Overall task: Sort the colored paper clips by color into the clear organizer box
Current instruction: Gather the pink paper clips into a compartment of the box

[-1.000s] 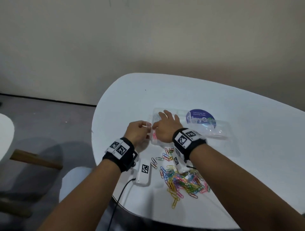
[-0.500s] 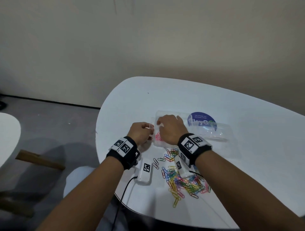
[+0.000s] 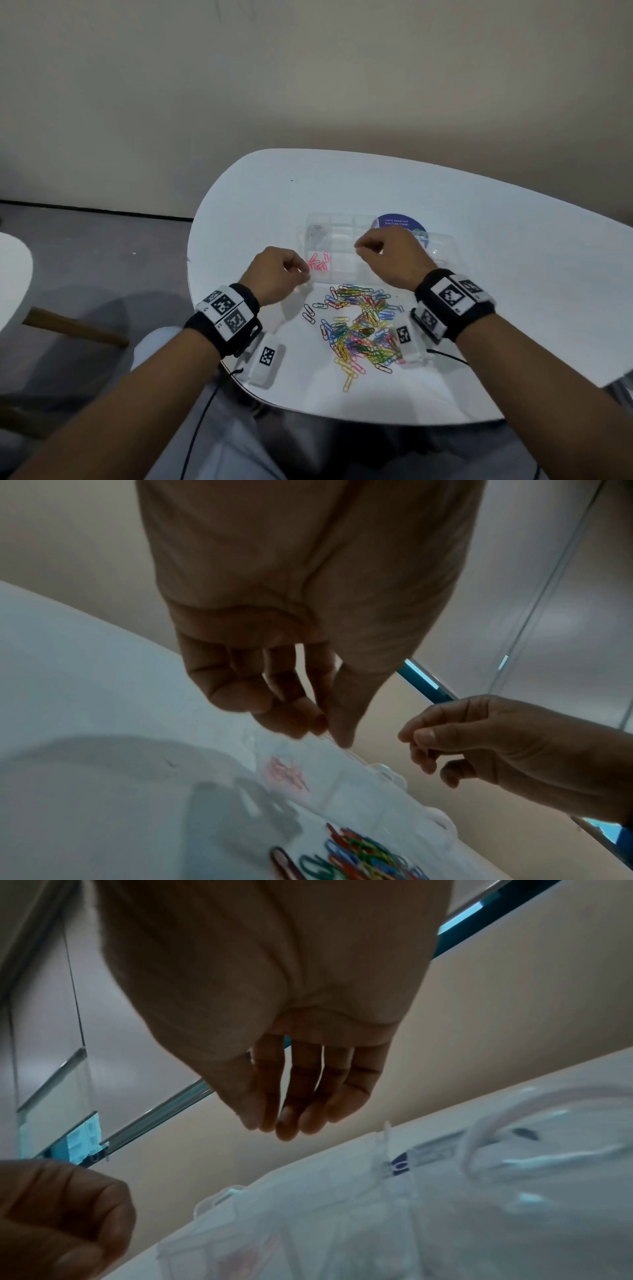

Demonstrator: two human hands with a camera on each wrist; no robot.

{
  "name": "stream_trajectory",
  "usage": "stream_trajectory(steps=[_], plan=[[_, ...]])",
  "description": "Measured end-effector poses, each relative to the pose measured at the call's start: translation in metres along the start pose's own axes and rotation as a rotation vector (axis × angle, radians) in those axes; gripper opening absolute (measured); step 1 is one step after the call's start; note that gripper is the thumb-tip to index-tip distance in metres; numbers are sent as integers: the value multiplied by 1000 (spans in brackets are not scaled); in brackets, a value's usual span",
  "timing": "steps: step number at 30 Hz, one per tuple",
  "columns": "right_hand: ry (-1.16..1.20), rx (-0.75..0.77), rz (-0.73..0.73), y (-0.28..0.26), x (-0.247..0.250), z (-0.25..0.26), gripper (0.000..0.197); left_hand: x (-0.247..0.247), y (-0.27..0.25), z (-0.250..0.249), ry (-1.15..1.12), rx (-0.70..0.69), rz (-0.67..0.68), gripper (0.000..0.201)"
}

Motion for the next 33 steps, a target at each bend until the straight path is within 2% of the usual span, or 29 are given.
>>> stream_trajectory(steps=[5,8,10,16,21,23,27,28,30,33], plan=[[-14,-88,149,-36,0,-23,10,-44,-18,-33,97,-166,304,4],[-101,-108,358,-68,-20,-27,4,-74,-31,-45,136,-198,454,21],[-135,-102,426,-86,-32,-28,8,-90,-37,-48,211,-222,501,28],[-155,-60,467,-98,-52,-22,23,-96,-39,-43,330,-236,500,24],[-162,-116,509,-100,-54,-30,40,-80,-37,-27,372,-192,467,27],[-163,-107,470,-97,-49,-27,37,-77,-37,-29,360,-197,455,24],[-215,-90,410,-94,-52,-18,6,-90,-45,-50,353,-278,451,11],[-225,-93,410,-94,-54,-18,7,-95,-47,-53,385,-290,447,11],[-228,-112,412,-94,-58,-20,28,-102,-47,-55,444,-281,438,9],[-204,-149,404,-93,-57,-25,26,-102,-44,-55,447,-269,433,9]])
Point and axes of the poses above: each hand's wrist, its own y-axis towards the middle knuckle, its own x-axis out of the back of the hand, z = x × y, the point moved 8 cm from there along y, towards the middle knuckle, and after that the axes turned 5 degrees about y, right-handed, at the moved point
